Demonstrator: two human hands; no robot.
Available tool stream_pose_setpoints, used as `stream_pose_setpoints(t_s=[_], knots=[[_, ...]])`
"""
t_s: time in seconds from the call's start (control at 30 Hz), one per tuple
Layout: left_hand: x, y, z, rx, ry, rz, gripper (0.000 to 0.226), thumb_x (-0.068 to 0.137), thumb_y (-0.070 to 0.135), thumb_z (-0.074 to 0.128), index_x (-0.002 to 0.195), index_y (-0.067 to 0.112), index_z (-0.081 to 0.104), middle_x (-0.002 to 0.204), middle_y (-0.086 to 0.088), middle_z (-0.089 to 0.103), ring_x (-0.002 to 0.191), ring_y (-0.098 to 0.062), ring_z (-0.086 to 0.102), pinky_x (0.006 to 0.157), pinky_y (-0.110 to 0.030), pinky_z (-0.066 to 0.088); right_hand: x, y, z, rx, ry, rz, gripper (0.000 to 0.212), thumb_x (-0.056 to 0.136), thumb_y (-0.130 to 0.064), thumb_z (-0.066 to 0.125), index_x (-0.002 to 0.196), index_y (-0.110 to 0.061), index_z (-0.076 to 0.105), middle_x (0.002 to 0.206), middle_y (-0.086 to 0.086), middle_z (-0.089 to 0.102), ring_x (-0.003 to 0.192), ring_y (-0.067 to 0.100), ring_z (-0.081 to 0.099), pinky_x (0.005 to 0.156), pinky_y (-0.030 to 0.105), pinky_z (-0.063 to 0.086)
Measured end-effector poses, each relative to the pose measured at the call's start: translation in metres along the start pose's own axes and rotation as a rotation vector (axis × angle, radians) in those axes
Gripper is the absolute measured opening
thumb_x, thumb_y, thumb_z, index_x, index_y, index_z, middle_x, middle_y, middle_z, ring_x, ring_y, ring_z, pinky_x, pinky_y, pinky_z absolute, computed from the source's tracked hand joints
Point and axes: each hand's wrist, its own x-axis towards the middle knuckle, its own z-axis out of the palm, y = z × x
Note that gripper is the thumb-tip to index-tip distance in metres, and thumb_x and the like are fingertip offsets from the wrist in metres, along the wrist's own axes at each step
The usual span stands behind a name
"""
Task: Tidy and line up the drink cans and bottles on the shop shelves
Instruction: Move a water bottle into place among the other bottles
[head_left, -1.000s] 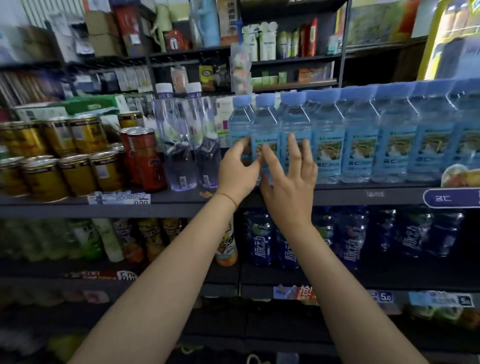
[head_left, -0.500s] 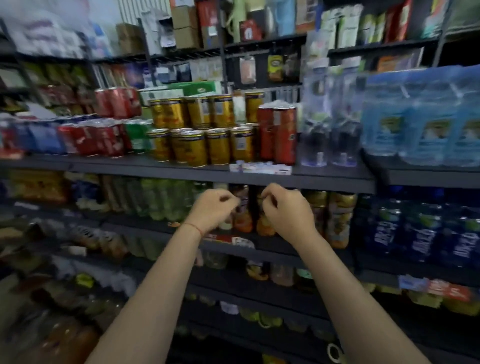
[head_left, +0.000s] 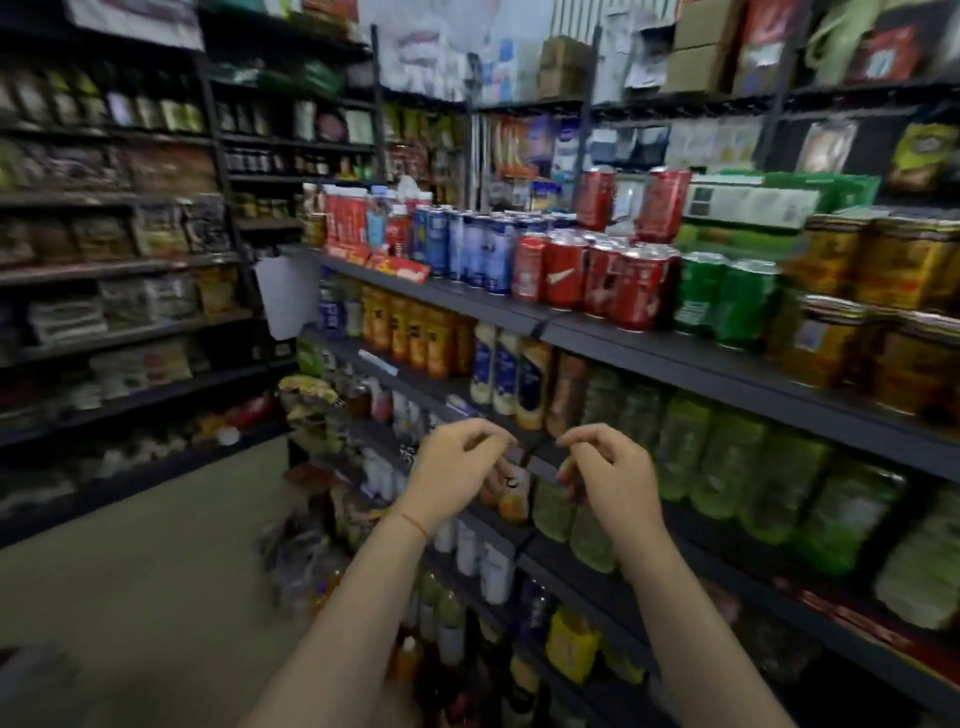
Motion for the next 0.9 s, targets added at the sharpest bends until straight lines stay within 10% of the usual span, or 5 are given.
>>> stream_pose_setpoints(t_s=[0.5, 0.9], knots=[[0.331, -0.088, -0.242, 0.208, 0.173, 0.075, 0.017, 0.097, 0.026, 0.057, 0.111, 0.027, 0.067, 0.091, 0.002, 0.073, 0.075, -0.019, 0.071, 0.069, -0.035, 0.060, 0.334, -0.046, 0.294, -0.002, -0.091, -0.317, 0.016, 0.096, -0.019, 0.055, 0.107, -0.025, 0.065, 0.099, -0.012, 0.066, 0.088, 0.000, 0.061, 0.073, 0.019, 0.050], [0.555, -0.184, -0.366, 0.351, 0.204, 0.430, 0.068, 0.088, 0.028, 0.060, 0.151, 0.020, 0.034, 0.151, 0.000, 0.043, 0.137, -0.016, 0.040, 0.113, -0.037, 0.036, 0.554, -0.093, 0.454, -0.882, 0.284, -0.529, 0.065, 0.090, -0.030, 0.059, 0.147, -0.012, 0.034, 0.139, 0.009, 0.049, 0.133, 0.028, 0.039, 0.115, 0.044, 0.027]])
